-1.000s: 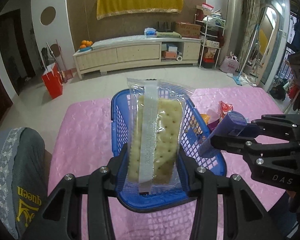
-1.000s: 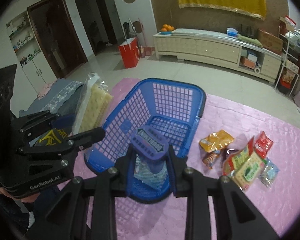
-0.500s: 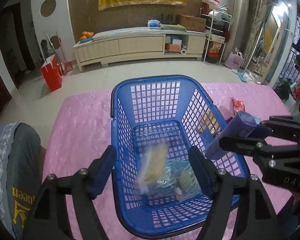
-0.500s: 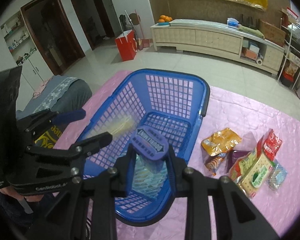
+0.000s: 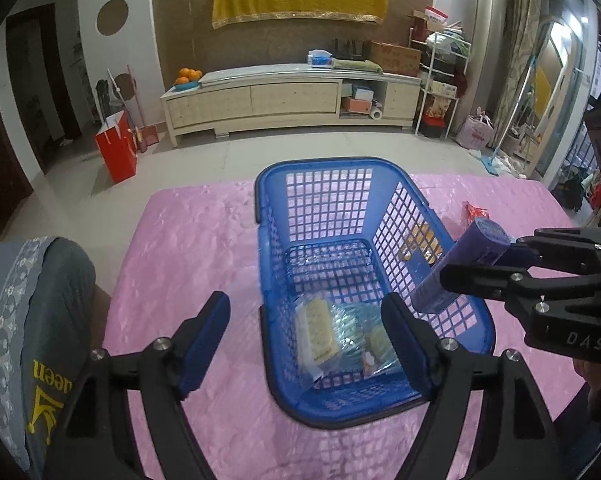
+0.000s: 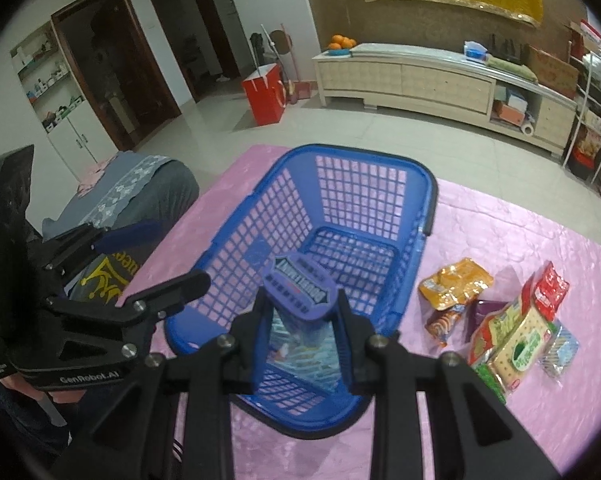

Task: Organize snacks
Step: 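Lower the cracker pack and gum box into the basket and open both tools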

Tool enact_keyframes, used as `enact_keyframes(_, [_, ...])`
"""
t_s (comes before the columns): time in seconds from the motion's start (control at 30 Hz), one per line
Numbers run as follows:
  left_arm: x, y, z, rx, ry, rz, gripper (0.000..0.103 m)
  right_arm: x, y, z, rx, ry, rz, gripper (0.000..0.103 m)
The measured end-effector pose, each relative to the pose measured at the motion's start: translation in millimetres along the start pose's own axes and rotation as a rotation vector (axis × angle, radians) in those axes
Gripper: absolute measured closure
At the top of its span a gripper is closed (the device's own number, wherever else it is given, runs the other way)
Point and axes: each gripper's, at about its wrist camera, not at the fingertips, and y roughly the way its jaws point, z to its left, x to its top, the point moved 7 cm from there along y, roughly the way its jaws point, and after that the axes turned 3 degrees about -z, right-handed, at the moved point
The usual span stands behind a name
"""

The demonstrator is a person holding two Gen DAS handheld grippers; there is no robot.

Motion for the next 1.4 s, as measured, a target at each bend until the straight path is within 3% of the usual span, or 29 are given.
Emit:
enact_keyframes(0.37, [-21, -7, 22, 0.01, -0.029, 0.017, 0.027, -10, 26, 34, 0.034, -0.037, 0.056, 0.069])
enact_keyframes(0.83, [-39, 1, 28, -0.004, -0.041, 0.051, 0.027, -31, 51, 41, 0.026, -0.068, 0.14, 0.068])
enact_keyframes(0.9, [-39, -1, 29, -0.005, -0.044, 0.051, 0.027, -31, 50, 40, 0.003, -0.074, 0.138, 0.057])
enact_keyframes(0.97, [-39, -4, 30, -0.011, -0.05, 0.05, 0.027, -31, 48, 36, -0.026, -0.075, 0.138, 0.037])
enact_keyframes(1.03, [-39, -7, 29, -0.004, -0.05, 0.045, 0.027, -28, 41, 32, -0.037, -0.069, 0.116, 0.032])
enact_keyframes(1.4, [-29, -31, -3, -0.027, 0.0, 0.003, 0.027, -20, -8, 5, -0.083, -0.002, 0.034, 0.026])
